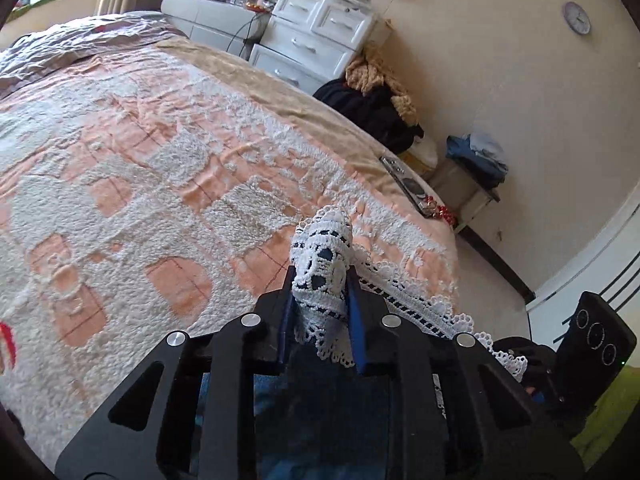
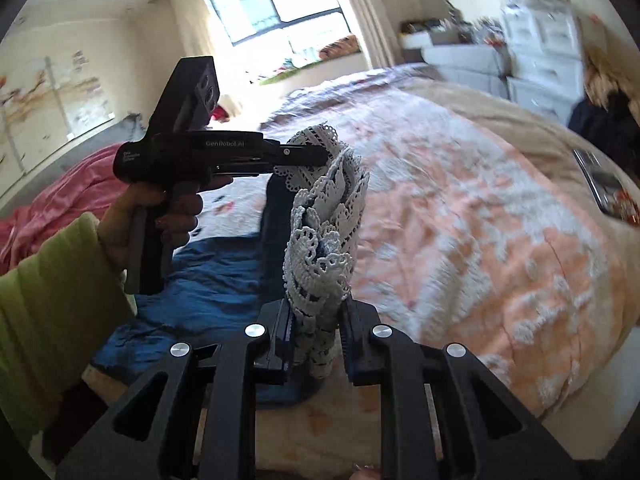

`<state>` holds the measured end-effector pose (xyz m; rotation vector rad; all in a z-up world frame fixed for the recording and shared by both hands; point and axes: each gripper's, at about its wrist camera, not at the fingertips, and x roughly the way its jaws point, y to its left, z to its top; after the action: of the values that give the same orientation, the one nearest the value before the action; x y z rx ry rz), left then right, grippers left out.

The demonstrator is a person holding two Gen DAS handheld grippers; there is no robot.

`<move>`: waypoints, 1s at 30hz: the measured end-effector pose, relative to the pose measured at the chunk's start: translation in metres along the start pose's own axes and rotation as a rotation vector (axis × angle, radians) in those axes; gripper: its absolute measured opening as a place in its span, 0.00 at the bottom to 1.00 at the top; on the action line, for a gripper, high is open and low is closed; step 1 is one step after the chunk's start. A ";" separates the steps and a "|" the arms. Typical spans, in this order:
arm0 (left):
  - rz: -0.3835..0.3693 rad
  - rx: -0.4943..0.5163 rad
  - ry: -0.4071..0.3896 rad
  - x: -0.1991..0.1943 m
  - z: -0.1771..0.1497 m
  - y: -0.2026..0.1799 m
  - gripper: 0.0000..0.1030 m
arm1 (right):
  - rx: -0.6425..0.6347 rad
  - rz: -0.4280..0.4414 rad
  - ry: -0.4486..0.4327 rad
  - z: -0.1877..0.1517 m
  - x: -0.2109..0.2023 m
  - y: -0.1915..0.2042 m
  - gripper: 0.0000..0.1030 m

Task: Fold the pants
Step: 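Grasp the lace hem with the left tool and lift it up, then carry the lace hem over the pants with the left tool and lay it down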

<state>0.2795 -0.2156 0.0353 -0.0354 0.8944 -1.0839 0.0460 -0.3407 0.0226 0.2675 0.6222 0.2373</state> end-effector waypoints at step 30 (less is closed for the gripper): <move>0.121 -0.578 -0.055 -0.116 -0.135 0.088 0.40 | -0.460 0.298 0.232 -0.049 0.055 0.161 0.45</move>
<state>0.2395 -0.0297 -0.0209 -0.4815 1.1202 -0.6817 0.0380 -0.1645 0.0053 -0.1164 0.7366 0.6944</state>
